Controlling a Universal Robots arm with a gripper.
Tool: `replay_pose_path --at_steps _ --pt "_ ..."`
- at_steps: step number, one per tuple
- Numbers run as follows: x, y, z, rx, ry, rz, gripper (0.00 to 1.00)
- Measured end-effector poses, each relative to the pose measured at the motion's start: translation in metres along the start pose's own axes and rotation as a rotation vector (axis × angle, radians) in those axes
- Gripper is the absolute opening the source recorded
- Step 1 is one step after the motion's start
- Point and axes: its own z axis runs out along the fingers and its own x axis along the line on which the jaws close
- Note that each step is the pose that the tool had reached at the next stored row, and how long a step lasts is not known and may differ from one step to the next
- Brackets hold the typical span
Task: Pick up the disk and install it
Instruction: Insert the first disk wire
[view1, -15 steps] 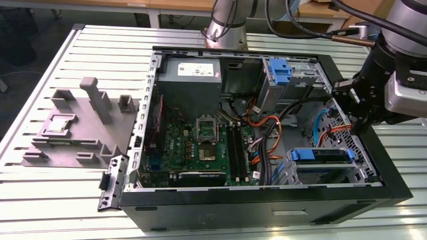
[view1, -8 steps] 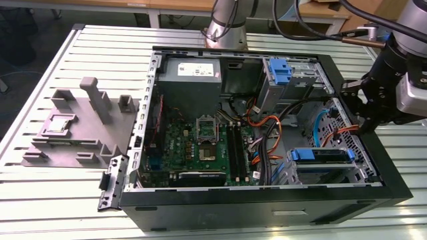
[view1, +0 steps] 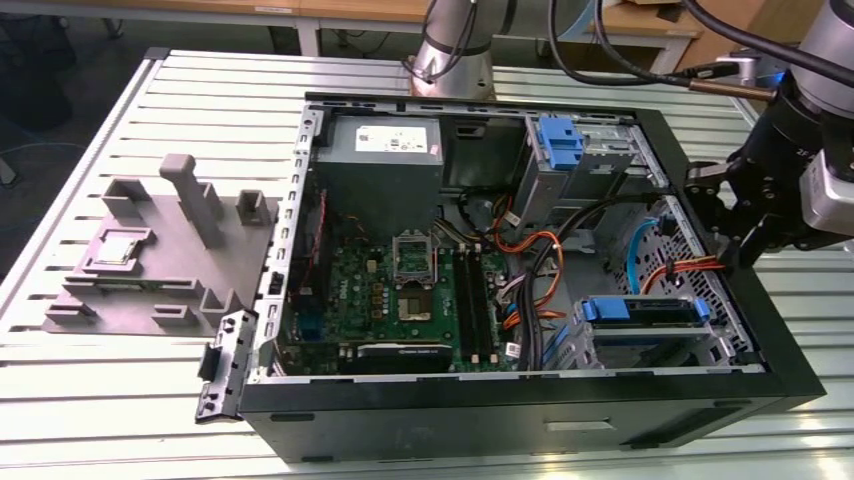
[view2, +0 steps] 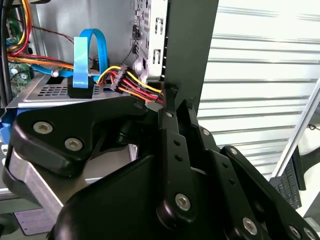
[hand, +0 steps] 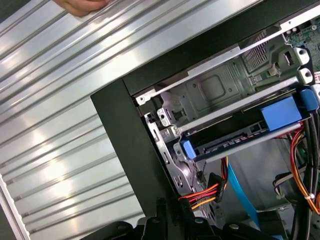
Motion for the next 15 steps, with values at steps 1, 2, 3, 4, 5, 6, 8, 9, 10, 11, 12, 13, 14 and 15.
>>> replay_pose_path --at_steps 1,2,3,4,5,6,8,9,10,11,12,13,14,15 --pt "0.0000 0.0000 0.0001 -0.0004 0.0002 0.000 0.24" --pt "0.0000 0.0000 0.0001 -0.0008 0.0004 0.000 0.24" --pt "0.0000 0.0000 0.0002 -0.0013 0.0007 0.000 0.24" --pt "0.0000 0.0000 0.0003 -0.0022 0.0013 -0.001 0.24" --pt "0.0000 0.0000 0.0003 -0.0038 0.0023 -0.001 0.24" --pt "0.0000 0.0000 0.0002 -0.0060 0.0034 -0.002 0.24" --pt "-0.0004 0.0002 0.0002 -0.0106 0.0063 -0.003 0.24" --pt "-0.0007 0.0003 0.0002 -0.0125 0.0081 -0.004 0.24" --pt "-0.0015 0.0007 0.0002 -0.0121 0.0102 -0.004 0.24" --pt "-0.0025 0.0012 0.0002 -0.0110 0.0129 -0.004 0.24" --pt "-0.0037 0.0017 -0.0001 -0.0093 0.0166 -0.004 0.24" --pt "-0.0048 0.0022 -0.0002 -0.0075 0.0202 -0.004 0.24" --pt "-0.0053 0.0023 -0.0003 -0.0062 0.0227 -0.004 0.24" --pt "-0.0057 0.0024 -0.0003 -0.0047 0.0257 -0.004 0.24"
